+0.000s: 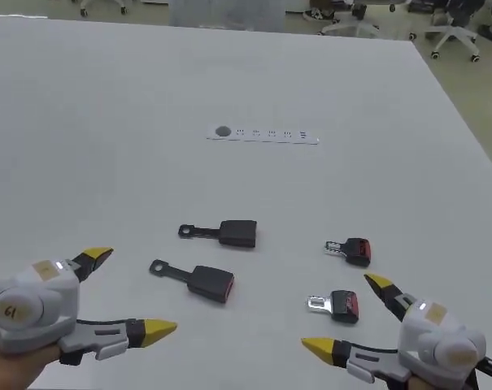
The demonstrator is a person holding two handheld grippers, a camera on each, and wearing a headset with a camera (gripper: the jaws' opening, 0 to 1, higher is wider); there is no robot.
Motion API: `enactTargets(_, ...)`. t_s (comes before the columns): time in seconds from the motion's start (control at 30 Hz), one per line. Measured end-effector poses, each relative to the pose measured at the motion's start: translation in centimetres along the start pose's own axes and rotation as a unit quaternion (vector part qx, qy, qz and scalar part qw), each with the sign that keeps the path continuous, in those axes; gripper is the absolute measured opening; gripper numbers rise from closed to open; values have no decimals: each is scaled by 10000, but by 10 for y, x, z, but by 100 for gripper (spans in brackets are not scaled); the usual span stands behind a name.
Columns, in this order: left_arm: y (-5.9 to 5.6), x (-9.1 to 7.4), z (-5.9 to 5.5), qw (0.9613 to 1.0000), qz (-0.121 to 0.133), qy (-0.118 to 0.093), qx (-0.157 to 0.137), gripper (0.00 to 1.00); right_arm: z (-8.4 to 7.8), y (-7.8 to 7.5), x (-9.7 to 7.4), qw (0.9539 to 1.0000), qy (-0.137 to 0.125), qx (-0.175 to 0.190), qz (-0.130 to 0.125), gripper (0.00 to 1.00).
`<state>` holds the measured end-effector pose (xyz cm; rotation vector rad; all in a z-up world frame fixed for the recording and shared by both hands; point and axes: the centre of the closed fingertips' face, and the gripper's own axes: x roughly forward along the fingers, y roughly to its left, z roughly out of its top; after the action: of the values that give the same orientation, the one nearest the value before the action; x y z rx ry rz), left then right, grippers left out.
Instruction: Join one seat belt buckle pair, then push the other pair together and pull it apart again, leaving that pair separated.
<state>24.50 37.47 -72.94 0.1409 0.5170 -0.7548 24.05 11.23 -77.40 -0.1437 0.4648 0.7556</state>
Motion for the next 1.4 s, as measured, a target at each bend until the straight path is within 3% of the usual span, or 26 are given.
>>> enactTargets(0.73,2,3,0,10000,-18,22,31,100,-2,-2,1,10000,49,16,20,97)
enactTargets(1.4,6,19,1,9992,-186,203,285,100,-8,-17,4,9997,208,23,118,97)
